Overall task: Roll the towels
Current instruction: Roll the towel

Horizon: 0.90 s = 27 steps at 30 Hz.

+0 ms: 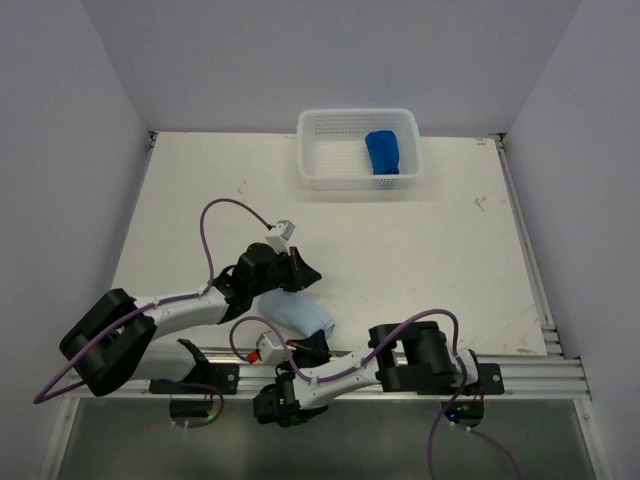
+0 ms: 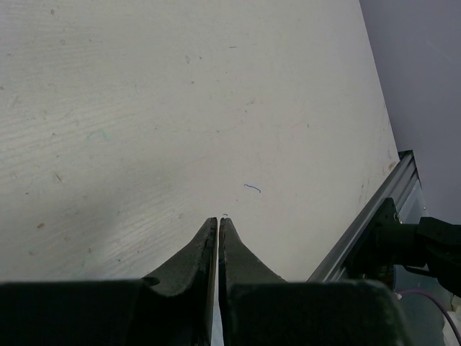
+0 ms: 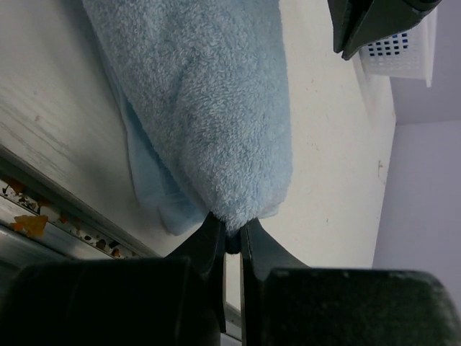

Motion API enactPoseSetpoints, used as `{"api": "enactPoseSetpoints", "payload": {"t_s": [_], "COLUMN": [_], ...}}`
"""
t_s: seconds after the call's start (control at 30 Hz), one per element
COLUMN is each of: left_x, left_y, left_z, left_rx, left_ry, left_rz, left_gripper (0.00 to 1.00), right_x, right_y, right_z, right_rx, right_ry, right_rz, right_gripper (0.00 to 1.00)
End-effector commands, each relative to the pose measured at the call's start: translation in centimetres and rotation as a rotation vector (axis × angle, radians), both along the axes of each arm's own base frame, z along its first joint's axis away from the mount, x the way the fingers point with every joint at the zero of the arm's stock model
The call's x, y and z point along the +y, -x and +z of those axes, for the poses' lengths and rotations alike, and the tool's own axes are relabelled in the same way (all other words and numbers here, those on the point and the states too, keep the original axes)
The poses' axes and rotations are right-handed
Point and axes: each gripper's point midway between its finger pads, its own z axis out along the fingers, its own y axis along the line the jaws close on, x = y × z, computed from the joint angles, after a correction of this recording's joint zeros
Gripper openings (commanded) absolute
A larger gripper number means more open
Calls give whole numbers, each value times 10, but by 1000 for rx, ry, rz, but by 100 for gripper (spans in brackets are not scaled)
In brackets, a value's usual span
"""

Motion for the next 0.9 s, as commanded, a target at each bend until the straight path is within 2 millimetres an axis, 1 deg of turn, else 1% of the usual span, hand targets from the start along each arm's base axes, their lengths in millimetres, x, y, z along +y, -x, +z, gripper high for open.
{"api": "enactPoseSetpoints", "payload": {"t_s": [0.0,0.07,0.1,0.27,0.3,0.37,0.4,0.43,0.6,0.63,0.67,0.7,0.73,0.8,0.83,0.87], "left_x": [0,1,2,5,7,8,12,12,18,18,19,20,19,20,20,21], "left_y": [5,5,7,10,13,15,18,19,28,28,29,29,29,28,26,27], "left_z": [1,0,-2,-8,-13,-15,-22,-22,-40,-40,-43,-43,-43,-44,-43,-44], "left_rx": [15,15,21,32,44,48,62,61,95,93,98,96,95,92,88,89], "left_ry": [32,33,33,28,24,32,28,37,25,29,24,26,26,24,25,22], "left_rz": [-4,-2,-1,2,4,7,12,11,15,17,21,21,21,24,31,31], "left_gripper": [8,8,8,8,8,8,8,8,8,8,8,8,8,8,8,8], "right_x": [-9,-9,-10,-11,-12,-12,-12,-11,-10,-10,-9,-9,-8,-7,-7,-7], "right_y": [-5,-3,-2,-1,-2,-2,-1,-1,0,0,0,1,2,4,5,5], "right_z": [21,17,12,10,10,10,10,9,8,8,9,10,11,12,14,15], "right_rx": [-129,-122,-106,-84,-86,-91,-93,-94,-92,-93,-92,-92,-93,-91,-87,-83], "right_ry": [55,59,49,53,67,76,85,88,107,112,115,115,116,118,111,105], "right_rz": [-23,-26,-29,-21,-24,-23,-22,-22,-24,-23,-23,-22,-18,-13,-11,-13], "right_gripper": [0,0,0,0,0,0,0,0,0,0,3,3,9,16,21,25]}}
